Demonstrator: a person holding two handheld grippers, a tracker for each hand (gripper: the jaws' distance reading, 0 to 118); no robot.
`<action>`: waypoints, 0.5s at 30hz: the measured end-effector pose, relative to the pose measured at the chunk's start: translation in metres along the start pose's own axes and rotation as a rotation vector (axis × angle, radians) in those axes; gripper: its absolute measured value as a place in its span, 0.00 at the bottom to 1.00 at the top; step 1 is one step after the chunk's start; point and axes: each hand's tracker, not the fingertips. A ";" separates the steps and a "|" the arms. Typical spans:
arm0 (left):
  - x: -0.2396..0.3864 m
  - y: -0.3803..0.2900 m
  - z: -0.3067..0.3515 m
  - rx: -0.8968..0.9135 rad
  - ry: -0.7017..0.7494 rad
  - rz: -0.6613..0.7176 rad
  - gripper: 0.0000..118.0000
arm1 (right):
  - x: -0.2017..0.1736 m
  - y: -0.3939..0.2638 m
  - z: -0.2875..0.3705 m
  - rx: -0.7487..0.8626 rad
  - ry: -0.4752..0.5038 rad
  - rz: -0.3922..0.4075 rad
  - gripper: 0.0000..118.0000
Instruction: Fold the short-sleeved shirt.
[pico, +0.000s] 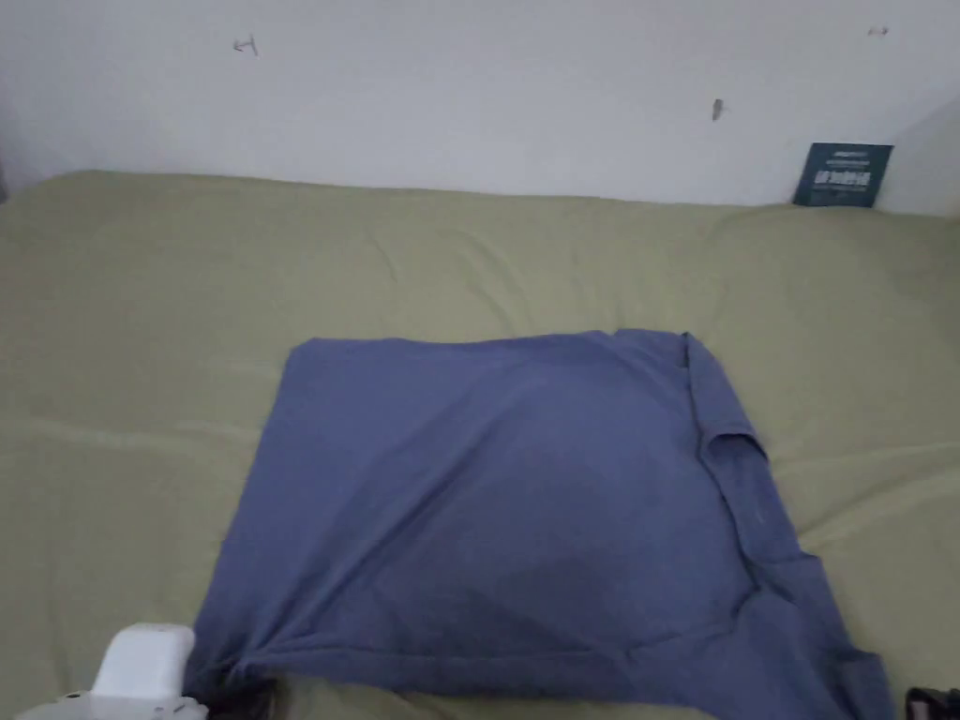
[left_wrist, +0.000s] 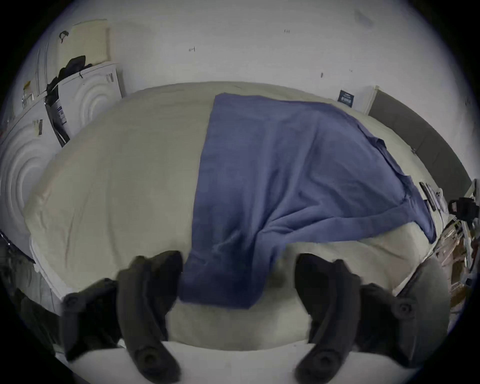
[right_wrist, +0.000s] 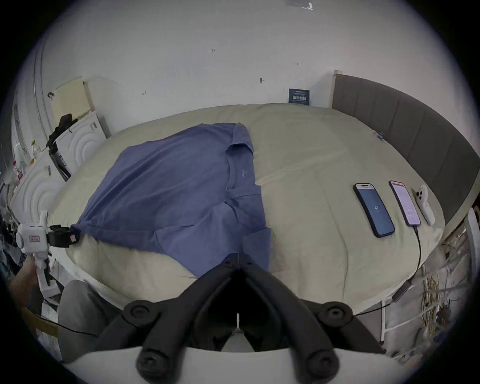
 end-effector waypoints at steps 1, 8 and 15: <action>-0.001 0.001 -0.002 -0.005 0.003 0.007 0.63 | 0.001 0.003 -0.004 -0.015 -0.005 0.002 0.00; -0.021 0.009 0.017 0.032 -0.051 0.087 0.12 | 0.017 0.006 -0.050 -0.164 0.015 0.002 0.90; -0.002 0.011 0.023 0.032 -0.032 0.008 0.11 | 0.010 0.000 -0.078 -0.267 0.011 0.088 0.04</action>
